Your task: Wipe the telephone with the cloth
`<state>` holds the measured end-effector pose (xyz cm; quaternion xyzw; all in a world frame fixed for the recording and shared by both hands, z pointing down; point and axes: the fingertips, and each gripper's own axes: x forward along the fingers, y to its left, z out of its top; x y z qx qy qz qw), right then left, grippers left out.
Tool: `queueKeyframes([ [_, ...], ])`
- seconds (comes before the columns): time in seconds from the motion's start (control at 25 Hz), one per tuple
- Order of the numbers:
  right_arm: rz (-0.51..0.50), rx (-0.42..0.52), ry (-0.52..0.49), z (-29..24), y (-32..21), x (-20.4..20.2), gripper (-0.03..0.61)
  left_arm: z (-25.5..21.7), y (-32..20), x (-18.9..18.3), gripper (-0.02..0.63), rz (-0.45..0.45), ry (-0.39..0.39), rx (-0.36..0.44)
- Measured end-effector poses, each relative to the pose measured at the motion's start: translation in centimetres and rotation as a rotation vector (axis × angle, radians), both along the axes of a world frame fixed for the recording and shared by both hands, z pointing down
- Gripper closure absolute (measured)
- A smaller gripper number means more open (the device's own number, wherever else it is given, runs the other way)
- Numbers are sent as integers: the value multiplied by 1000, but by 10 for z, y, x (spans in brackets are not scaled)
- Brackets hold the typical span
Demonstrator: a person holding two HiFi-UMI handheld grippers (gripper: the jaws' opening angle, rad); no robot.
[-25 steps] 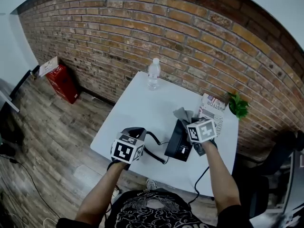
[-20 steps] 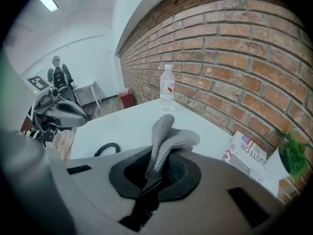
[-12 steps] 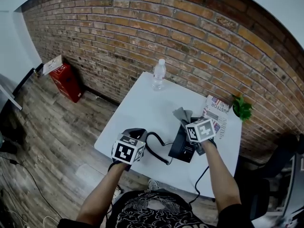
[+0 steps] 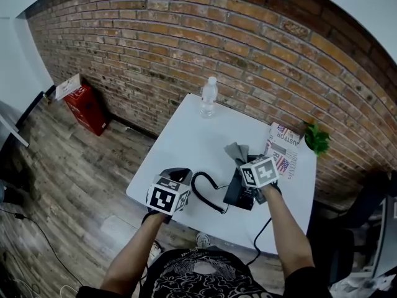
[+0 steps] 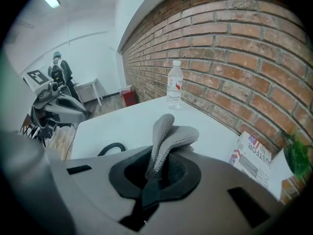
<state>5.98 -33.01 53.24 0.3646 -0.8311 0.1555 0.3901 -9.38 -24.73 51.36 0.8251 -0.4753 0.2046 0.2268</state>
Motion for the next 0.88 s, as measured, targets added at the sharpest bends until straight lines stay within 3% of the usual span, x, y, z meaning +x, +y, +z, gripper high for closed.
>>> queueKeyframes([
  [0.88,67,-68,1,28,57,-15,568,1,21,-9,607,70,24,-1],
])
